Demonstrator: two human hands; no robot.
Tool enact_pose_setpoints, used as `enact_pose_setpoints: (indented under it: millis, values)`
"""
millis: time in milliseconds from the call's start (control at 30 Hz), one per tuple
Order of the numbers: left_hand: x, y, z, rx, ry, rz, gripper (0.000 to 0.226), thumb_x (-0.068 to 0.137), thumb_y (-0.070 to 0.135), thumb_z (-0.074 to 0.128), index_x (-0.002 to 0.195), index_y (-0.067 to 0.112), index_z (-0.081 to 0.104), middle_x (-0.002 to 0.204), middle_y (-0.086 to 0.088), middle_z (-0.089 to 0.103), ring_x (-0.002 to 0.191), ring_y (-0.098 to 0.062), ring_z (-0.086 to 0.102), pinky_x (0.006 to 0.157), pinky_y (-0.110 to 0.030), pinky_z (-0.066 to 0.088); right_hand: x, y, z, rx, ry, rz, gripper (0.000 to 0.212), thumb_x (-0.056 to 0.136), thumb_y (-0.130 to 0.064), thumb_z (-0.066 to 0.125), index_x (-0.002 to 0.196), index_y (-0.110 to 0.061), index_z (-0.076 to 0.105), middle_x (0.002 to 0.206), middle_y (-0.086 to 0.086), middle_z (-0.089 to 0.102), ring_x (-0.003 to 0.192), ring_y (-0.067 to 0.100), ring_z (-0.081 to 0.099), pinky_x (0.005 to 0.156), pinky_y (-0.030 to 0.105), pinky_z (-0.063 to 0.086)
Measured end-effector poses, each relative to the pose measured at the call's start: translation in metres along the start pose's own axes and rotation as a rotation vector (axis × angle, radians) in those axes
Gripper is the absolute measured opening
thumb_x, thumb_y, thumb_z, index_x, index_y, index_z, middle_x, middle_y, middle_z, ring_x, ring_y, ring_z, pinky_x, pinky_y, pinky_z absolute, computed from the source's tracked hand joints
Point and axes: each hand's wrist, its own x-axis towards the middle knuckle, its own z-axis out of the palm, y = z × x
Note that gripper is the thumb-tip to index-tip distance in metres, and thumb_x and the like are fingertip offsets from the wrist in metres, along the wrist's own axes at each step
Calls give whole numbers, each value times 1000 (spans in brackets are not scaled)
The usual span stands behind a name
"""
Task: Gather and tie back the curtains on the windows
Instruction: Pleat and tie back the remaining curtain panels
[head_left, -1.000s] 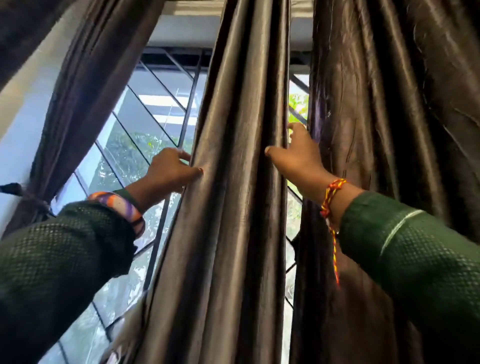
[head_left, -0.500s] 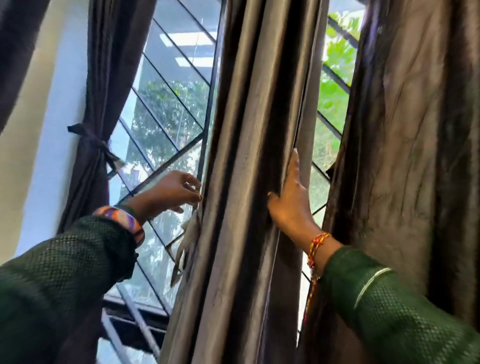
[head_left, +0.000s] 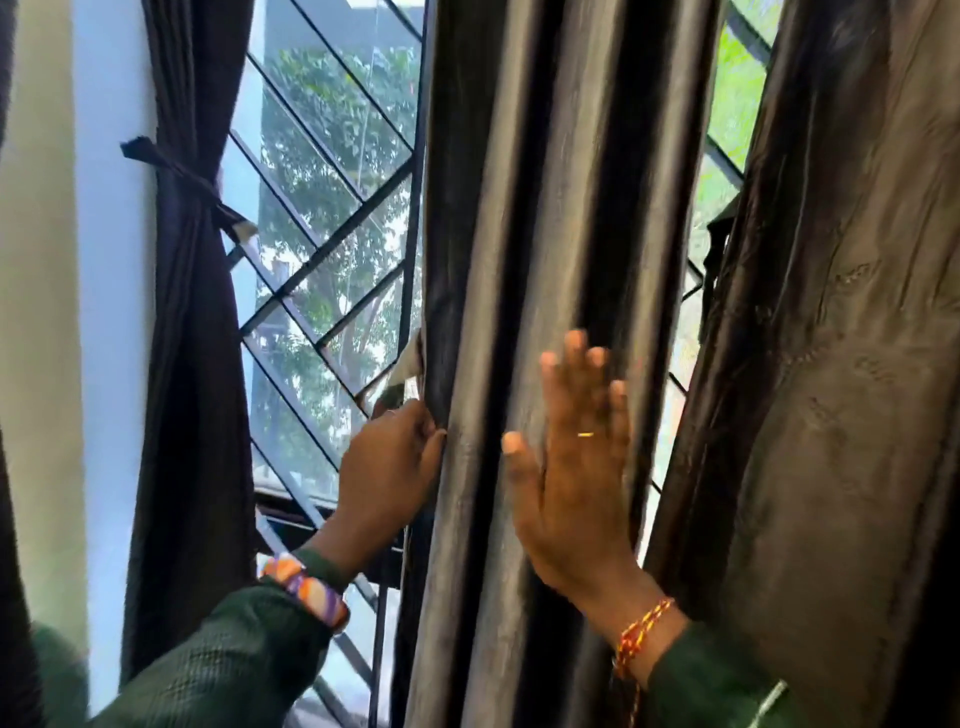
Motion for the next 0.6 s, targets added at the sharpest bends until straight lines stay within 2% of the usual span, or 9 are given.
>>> enact_pose_setpoints:
  millis: [67,133,200,267,300,367,433,500,600]
  values:
    - [-9,0,8,-16,-30,-79,23,78,32,59,87,11,58,84,-12,64,79,-35,61,64,-38,46,-16,-7,-2,20,-103,-110,54,92,-17,43,142,-6,25,151,6,27,144,14,18,119,37,15]
    - [-17,2,15,26,-67,-146,40,79,31,66,112,10,55,111,-16,57,95,-37,58,73,-40,47,-32,-13,-3,32,-194,-133,56,86,-10,49,139,-5,31,145,9,41,137,16,33,115,34,26]
    - [-20,3,19,94,-86,-177,61,79,32,67,134,21,42,139,-19,36,110,-39,53,82,-42,49,-45,-18,-5,1,-293,-47,61,81,-12,54,138,-5,32,139,13,50,129,17,43,110,28,28]
    - [-19,2,21,124,-132,-165,67,81,27,66,141,35,34,148,-24,18,115,-40,50,88,-41,48,-52,-24,-7,-1,-384,119,71,82,-18,58,143,-7,24,144,14,43,129,21,47,107,22,32]
    - [-18,-2,23,113,-168,-162,65,83,22,63,140,37,35,147,-27,17,112,-41,52,89,-38,47,-53,-28,-10,21,-419,218,76,86,-22,56,148,-10,13,151,13,32,134,21,43,107,23,32]
    - [-17,-9,25,32,-253,-146,60,84,9,56,138,31,43,140,-31,33,103,-40,58,86,-34,46,-54,-32,-9,154,-547,446,85,93,-30,51,149,-17,-11,159,8,10,142,19,28,112,28,30]
    - [-18,-16,22,-85,-283,-94,55,80,-4,50,131,16,53,123,-27,55,100,-37,60,85,-32,45,-57,-33,2,197,-556,582,95,91,-33,55,146,-19,-21,159,8,5,143,20,24,113,32,30]
    - [-24,-16,10,-176,-258,-32,48,75,-4,45,120,4,61,99,-24,68,90,-32,65,80,-27,46,-60,-32,17,191,-547,661,100,89,-29,57,144,-19,-26,158,13,12,142,24,28,112,36,32]
    - [-39,-5,-14,-359,-192,-16,40,74,7,42,102,0,70,59,-13,63,53,1,57,55,-13,38,-72,-37,33,51,-521,719,95,86,-13,46,141,-28,-29,138,23,46,121,34,52,99,43,45]
